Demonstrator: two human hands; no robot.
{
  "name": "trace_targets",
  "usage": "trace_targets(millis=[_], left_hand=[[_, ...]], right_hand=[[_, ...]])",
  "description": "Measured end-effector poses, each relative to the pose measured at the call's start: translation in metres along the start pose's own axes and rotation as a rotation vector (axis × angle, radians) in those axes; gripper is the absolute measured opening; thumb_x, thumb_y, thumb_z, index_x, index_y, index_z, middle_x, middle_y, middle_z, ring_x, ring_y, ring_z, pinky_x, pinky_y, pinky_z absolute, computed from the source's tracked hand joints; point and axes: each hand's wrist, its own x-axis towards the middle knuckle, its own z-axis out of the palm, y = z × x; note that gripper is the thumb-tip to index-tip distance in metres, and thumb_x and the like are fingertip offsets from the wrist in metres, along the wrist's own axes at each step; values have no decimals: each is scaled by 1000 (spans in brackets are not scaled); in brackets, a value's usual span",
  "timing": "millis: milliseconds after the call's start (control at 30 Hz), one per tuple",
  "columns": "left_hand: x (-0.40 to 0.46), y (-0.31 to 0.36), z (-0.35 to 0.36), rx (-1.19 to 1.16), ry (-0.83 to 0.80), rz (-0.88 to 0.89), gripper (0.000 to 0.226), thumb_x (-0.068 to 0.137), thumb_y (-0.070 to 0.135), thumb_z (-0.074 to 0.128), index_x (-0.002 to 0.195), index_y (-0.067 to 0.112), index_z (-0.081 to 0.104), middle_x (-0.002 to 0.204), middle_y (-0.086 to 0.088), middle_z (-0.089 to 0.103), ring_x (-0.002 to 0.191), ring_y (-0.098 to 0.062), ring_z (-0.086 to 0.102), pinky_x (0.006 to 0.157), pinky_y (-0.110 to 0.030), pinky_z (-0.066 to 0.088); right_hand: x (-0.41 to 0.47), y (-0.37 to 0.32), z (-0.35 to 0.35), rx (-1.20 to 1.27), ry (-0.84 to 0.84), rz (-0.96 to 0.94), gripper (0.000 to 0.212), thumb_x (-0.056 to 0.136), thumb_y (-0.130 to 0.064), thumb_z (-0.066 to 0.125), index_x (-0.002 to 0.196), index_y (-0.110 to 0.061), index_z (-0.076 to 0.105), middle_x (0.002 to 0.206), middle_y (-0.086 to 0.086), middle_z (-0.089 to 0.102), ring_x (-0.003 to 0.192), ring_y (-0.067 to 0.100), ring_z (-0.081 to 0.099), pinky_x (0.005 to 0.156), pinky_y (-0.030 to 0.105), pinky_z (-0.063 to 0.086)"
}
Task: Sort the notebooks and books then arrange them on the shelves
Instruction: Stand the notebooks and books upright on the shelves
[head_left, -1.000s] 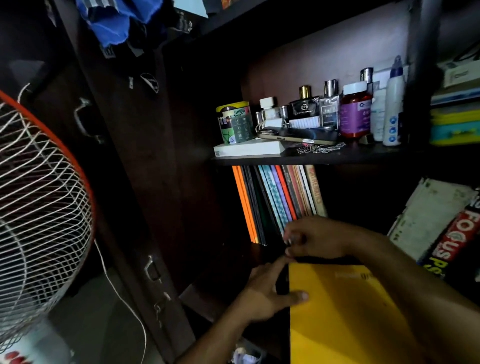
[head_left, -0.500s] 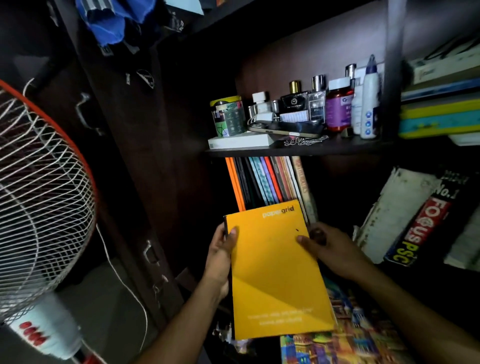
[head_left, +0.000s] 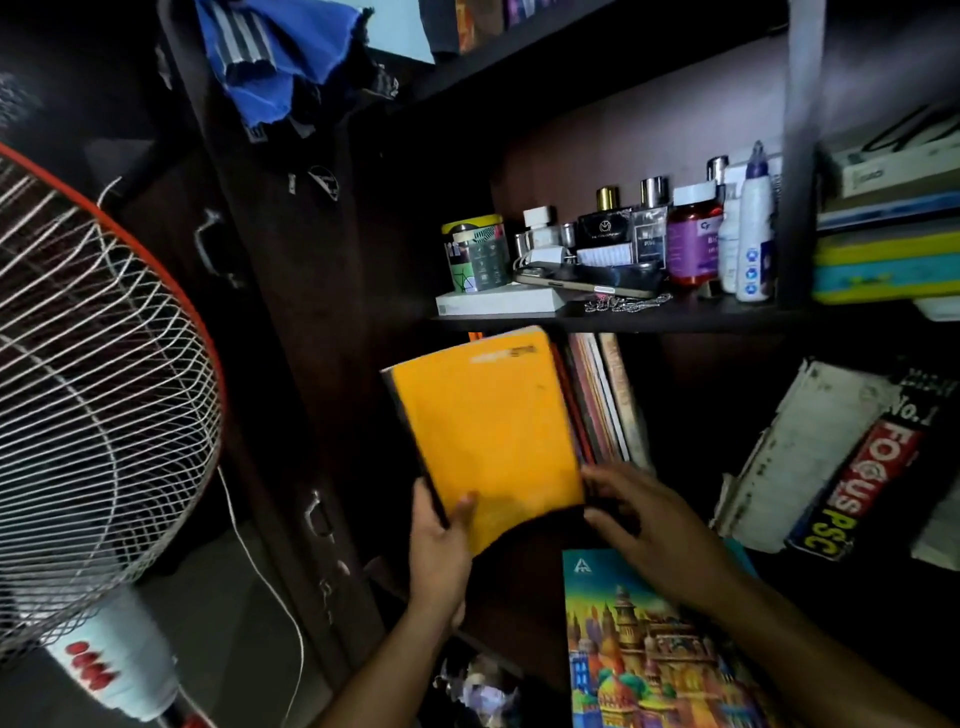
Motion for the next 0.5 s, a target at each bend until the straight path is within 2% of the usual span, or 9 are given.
trace_targets(millis=[67,133,200,267,333,400,500], left_hand=[[1,2,-8,56,98,19,75,96,47,61,158,37,20,156,10,40,140,-18,44,116,-45,37],[1,3,-12,68,118,11,71,103,29,53,161,33,11,160,9,33,144,-18,38,118,-39,33],[2,2,-13,69,123,15,70,104,28,51,161,33,10,161,7,33,145,-20,38,117,-40,35],[2,0,-12,81,144,16,71,104,28,51,161,32,10,160,7,33,144,-20,38,115,-37,36],[0,0,-10,73,151,10,71,104,26,52,161,31,10,160,6,34,143,-21,40,113,-35,36],[0,0,-11,84,154,6,71,104,24,55,160,32,13,158,5,38,140,-22,45,115,-41,39],[1,-2,-9,114,164,-28,71,101,27,59,159,33,18,153,2,46,133,-23,52,111,-49,44]], right_hand=[[-2,9,8,-144,-84,-69,46,99,-51,50,144,-39,45,143,-20,46,131,-6,39,110,20,38],[-4,12,11,-186,-161,-80,49,102,-50,47,148,-39,39,150,-19,40,138,-3,32,114,17,28],[-5,9,16,-217,-299,-33,52,104,-47,43,153,-37,30,156,-18,31,143,0,26,114,13,19],[-5,6,19,-268,-406,38,56,105,-47,39,157,-32,23,160,-15,26,146,5,22,117,18,17],[6,-1,17,-328,-452,84,58,105,-45,41,158,-27,25,161,-7,30,146,12,27,117,23,20],[37,-14,14,-304,-525,115,57,105,-37,47,156,-20,29,158,0,37,143,18,36,115,27,28],[90,-32,28,-87,-519,242,67,104,-36,50,160,-16,19,158,7,36,126,27,56,98,34,46]])
